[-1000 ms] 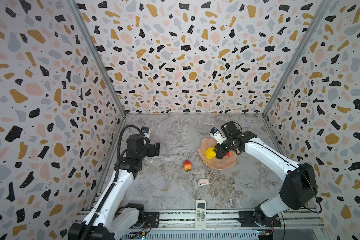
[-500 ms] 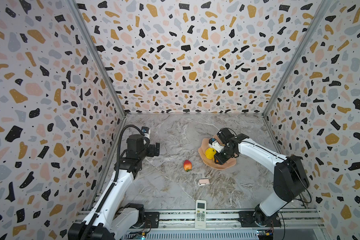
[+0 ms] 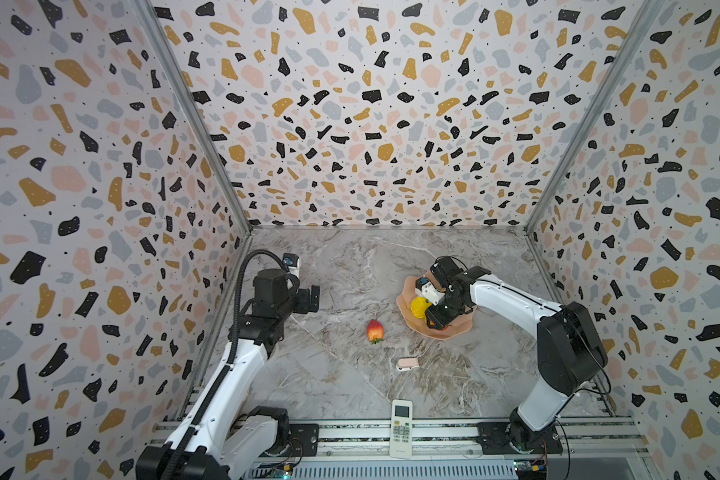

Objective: Place and organize the fake fruits in the fruit bowl
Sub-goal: 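Carry the second small mango into the pink bowl and release it, then reach the right gripper to the red strawberry and grasp it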

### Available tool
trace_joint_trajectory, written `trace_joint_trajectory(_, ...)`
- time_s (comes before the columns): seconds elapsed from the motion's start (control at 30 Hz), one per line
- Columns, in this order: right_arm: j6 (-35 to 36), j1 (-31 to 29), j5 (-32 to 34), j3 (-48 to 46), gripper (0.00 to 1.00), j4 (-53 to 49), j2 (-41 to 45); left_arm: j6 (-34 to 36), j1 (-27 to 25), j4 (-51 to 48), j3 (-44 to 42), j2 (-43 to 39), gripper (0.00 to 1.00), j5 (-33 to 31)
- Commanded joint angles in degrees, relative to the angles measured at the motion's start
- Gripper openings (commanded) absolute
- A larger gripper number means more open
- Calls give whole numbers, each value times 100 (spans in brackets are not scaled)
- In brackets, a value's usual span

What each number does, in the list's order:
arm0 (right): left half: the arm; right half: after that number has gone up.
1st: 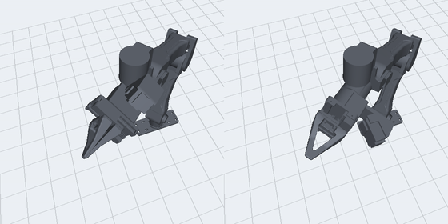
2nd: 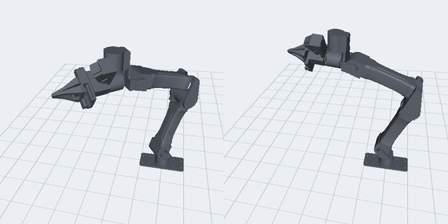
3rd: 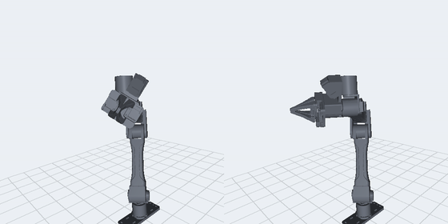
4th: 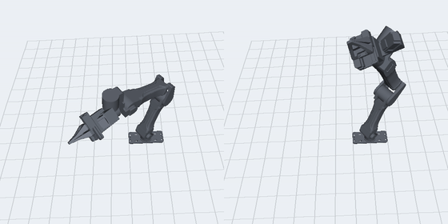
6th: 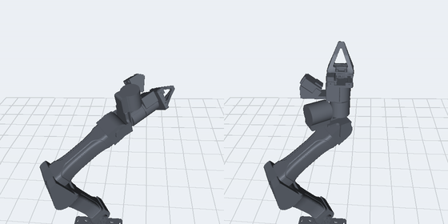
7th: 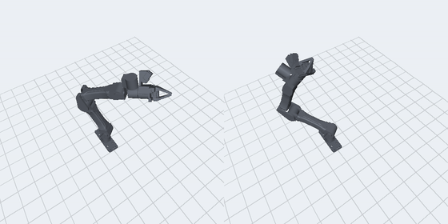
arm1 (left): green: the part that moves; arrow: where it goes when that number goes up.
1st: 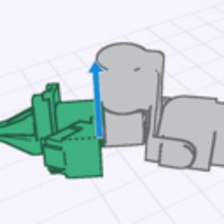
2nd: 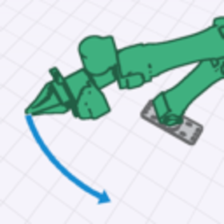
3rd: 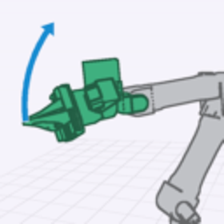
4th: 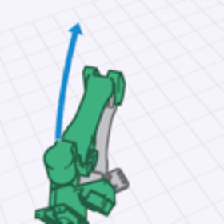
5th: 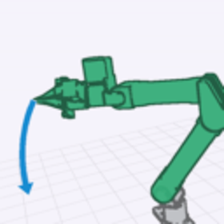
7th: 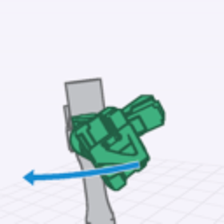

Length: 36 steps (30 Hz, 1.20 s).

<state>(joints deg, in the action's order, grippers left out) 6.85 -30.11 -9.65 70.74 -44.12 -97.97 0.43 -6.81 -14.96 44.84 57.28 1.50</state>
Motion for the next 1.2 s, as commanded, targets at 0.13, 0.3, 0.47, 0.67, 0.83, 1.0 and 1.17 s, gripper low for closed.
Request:
trace_joint_trajectory(0.13, -36, -17, 113, 364, 78, -140, 250, 6, 30, 148, 139, -32, 100, 65)
trace_joint_trajectory(0.3, 22, -213, 245, 683, 94, -166, 387, 2, 30, 146, 146, -37, 99, 64)
trace_joint_trajectory(0.47, 372, -956, 125, 980, 99, 337, 332, 5, 30, 141, 139, -50, 100, 48)
trace_joint_trajectory(0.67, 554, -1707, -62, 1487, 99, 978, -432, 6, 30, 140, 139, -84, 100, 51)
trace_joint_trajectory(0.83, 18, -2047, -223, 2099, 99, 1191, -1325, 7, 30, 134, 122, -120, 100, 26)
trace_joint_trajectory(1.0, -1194, -2256, -174, 2639, 99, 1252, -2082, 2, 30, 121, 96, -155, 99, 0)
trace_joint_trajectory(1.17, -1687, -2443, 360, 2661, 99, 1010, -2297, 17, 30, 128, 98, -173, 99, 8)
